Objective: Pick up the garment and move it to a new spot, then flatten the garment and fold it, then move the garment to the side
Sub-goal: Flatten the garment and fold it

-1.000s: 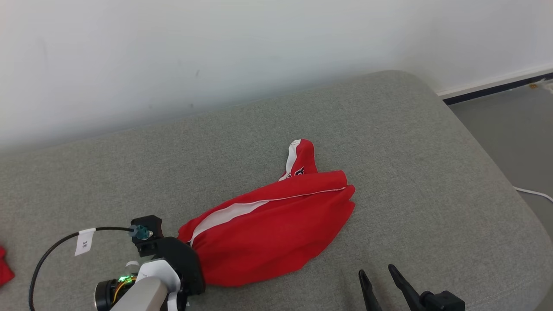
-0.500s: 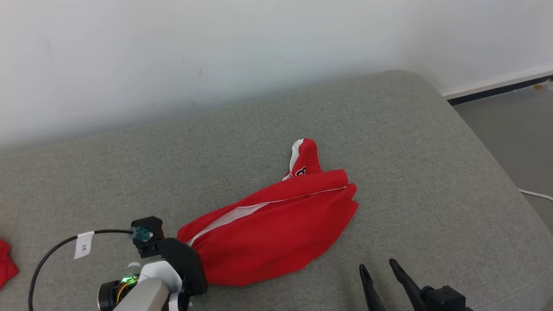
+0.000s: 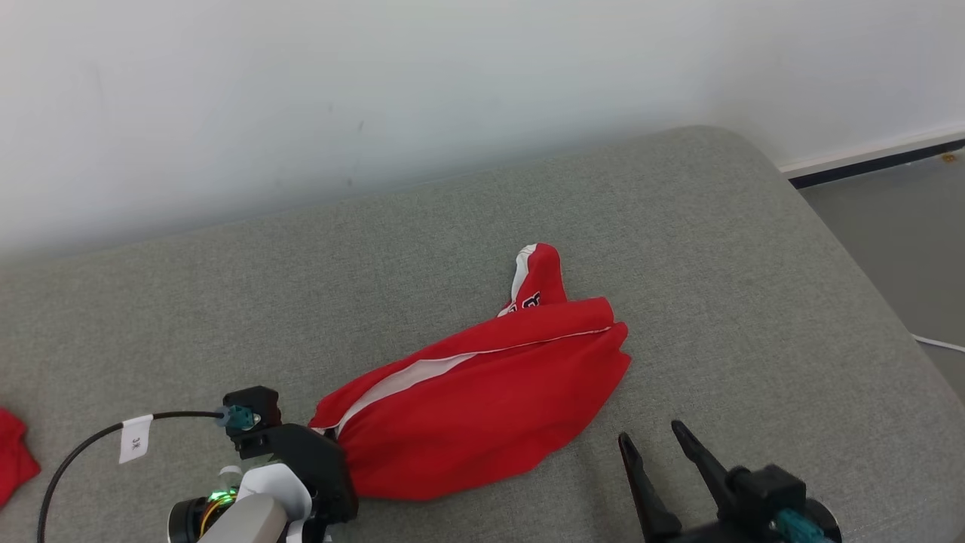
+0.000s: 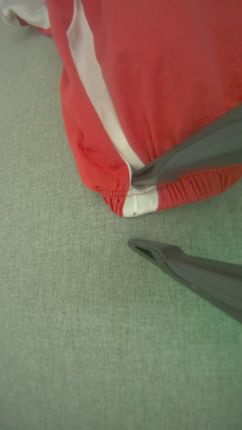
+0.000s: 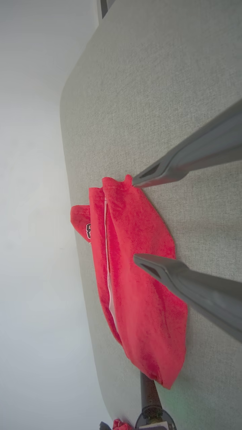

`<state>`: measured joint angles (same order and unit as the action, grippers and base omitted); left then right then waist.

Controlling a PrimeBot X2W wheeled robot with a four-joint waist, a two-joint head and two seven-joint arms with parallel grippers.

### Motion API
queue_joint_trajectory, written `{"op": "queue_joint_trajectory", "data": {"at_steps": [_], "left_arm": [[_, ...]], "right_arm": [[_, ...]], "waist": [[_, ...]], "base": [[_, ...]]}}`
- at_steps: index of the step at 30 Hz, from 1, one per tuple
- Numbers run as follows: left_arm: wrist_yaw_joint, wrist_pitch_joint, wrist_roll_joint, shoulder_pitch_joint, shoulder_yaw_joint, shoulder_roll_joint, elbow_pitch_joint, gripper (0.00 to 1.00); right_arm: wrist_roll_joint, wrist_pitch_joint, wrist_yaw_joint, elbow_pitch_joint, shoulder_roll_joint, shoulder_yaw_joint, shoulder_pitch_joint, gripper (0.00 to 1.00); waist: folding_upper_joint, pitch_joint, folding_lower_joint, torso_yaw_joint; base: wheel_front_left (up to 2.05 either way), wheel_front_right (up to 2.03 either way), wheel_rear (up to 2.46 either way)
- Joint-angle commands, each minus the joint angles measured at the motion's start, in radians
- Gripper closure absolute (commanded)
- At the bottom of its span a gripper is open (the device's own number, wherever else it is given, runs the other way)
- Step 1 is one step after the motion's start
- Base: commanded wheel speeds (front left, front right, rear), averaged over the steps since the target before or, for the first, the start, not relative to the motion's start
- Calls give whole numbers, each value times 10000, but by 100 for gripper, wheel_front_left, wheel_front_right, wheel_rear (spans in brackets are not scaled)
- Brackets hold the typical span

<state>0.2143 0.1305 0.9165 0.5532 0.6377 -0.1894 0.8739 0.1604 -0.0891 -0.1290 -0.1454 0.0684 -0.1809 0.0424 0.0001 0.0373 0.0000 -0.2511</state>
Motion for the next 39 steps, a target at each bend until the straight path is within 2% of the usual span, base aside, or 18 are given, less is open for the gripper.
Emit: {"op": "queue_joint_trajectory", "data": {"at_steps": [1, 4, 8, 12, 15, 20, 27, 30, 33, 35, 39], "left_arm": [[-44, 59, 33, -191, 52, 13, 62, 100], [-133, -40, 35, -56, 48, 38, 64, 100], [-207, -288, 2, 131, 39, 142, -17, 100], [-298, -477, -122, 299, 140, 299, -110, 100], [-346, -514, -233, 469, 278, 479, -215, 100], [-472, -584, -396, 806, 510, 685, -472, 100], [-545, -662, -551, 1149, 759, 887, -935, 100], [-576, -672, -598, 1216, 853, 927, -1075, 100], [-581, -675, -630, 1217, 902, 930, -1152, 100], [-581, -664, -612, 1153, 916, 914, -1165, 100], [-560, -646, -565, 1037, 928, 894, -1158, 100]], "right_arm": [[101, 129, -35, 76, 84, -91, -356, 0], [384, 892, -35, 53, 352, -288, -1098, 0], [758, 2503, -35, -416, 513, 9, -2462, 0], [559, 3766, -34, -1458, 745, 476, -3591, 0], [310, 4239, -35, -2344, 776, 900, -4180, 0], [-408, 4033, -35, -3696, 686, 1758, -4891, 0], [-885, 3780, -35, -5245, 529, 2173, -5988, 0], [-1419, 2926, -34, -5354, 599, 2995, -6554, 0], [-2113, 1948, -35, -5444, 380, 3906, -6941, 0], [-2318, 1517, -35, -5610, 226, 4163, -7181, 0], [-2326, 1715, -34, -6129, 125, 4109, -7352, 0]], "waist": [[-1, 55, 0, -59], [-1, 174, 0, -112], [-1, 344, 0, 10], [-1, 487, 0, 432], [-1, 645, 0, 855], [-1, 1059, 0, 1477], [-1, 1703, 0, 2122], [-1, 1867, 0, 2286], [-1, 1899, 0, 2376], [-1, 1870, 0, 2410], [-1, 1766, 0, 2422]], "base": [[0, 0, 0], [0, 0, 0], [0, 0, 0], [0, 0, 0], [0, 0, 0], [0, 0, 0], [0, 0, 0], [0, 0, 0], [0, 0, 0], [0, 0, 0], [0, 0, 0]]}}
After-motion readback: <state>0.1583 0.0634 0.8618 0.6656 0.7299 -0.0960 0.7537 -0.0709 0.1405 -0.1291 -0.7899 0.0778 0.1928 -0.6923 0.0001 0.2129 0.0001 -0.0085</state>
